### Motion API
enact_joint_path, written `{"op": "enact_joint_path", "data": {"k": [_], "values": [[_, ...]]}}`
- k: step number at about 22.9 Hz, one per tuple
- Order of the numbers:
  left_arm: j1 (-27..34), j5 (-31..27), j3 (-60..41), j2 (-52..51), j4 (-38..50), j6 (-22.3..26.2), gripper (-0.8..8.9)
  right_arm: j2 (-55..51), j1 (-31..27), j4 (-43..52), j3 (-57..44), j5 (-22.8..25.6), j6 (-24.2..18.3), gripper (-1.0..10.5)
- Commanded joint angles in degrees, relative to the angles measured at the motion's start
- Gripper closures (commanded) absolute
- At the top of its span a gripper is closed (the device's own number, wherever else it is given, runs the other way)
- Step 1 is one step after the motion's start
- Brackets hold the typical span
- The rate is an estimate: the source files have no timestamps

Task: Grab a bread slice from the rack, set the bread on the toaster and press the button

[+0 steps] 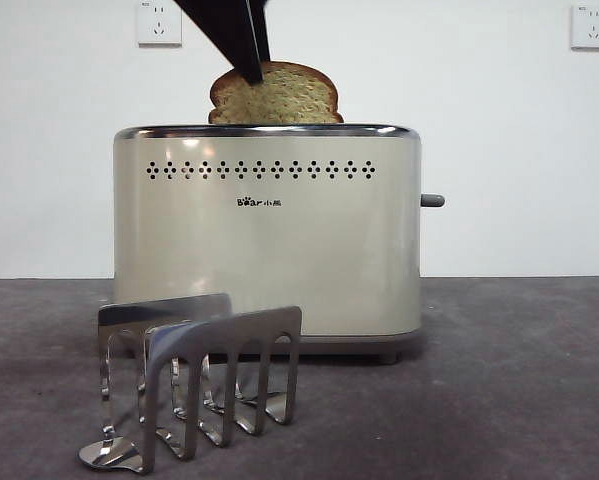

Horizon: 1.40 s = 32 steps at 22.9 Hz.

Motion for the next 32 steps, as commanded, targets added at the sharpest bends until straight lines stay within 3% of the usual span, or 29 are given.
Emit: {"op": "enact_joint_path", "data": {"k": [1, 4, 7, 10, 12, 14, 16, 18, 26, 32], "values": [[0.15, 0.07, 0.07, -4.31, 0.26, -2.19, 3.42, 0.46, 0.02, 1.03, 0.17, 0.15, 1.33, 9.5], [0.15, 0.07, 0.07, -10.45, 0.22, -8.61, 3.43, 2.62, 0.02, 4.04, 0.17, -1.38, 4.33, 9.5], [0.15, 0.07, 0.07, -17.11, -1.14, -25.2, 3.75, 6.36, 0.04, 9.27, 0.17, -7.34, 5.6, 9.5], [0.17, 0.07, 0.07, -22.84, -4.76, -39.26, 7.23, 11.19, 0.02, 16.04, 0.2, -13.92, 5.9, 9.5], [0.17, 0.07, 0.07, -25.81, -7.15, -45.22, 8.16, 15.98, -0.02, 20.57, 0.85, -18.1, 9.33, 9.5], [0.17, 0.09, 0.07, -28.06, -7.48, -49.83, 8.17, 22.53, -0.02, 23.19, 3.21, -21.09, 10.97, 9.5], [0.17, 0.13, 0.07, -29.75, -7.52, -53.4, 8.17, 30.42, -0.02, 24.06, 7.28, -26.88, 11.69, 9.5], [0.15, 0.28, 0.07, -30.58, -7.63, -54.75, 8.17, 35.76, -0.02, 24.0, 10.47, -29.51, 11.82, 9.5], [0.11, 1.25, -4.44, -35.5, -7.72, -58.97, 8.18, 54.27, -0.02, 23.93, 22.27, -34.67, 11.78, 9.5], [0.11, 1.97, -14.86, -41.86, -7.69, -61.7, 8.17, 64.26, -0.02, 22.77, 26.73, -34.77, 11.26, 9.5]]}}
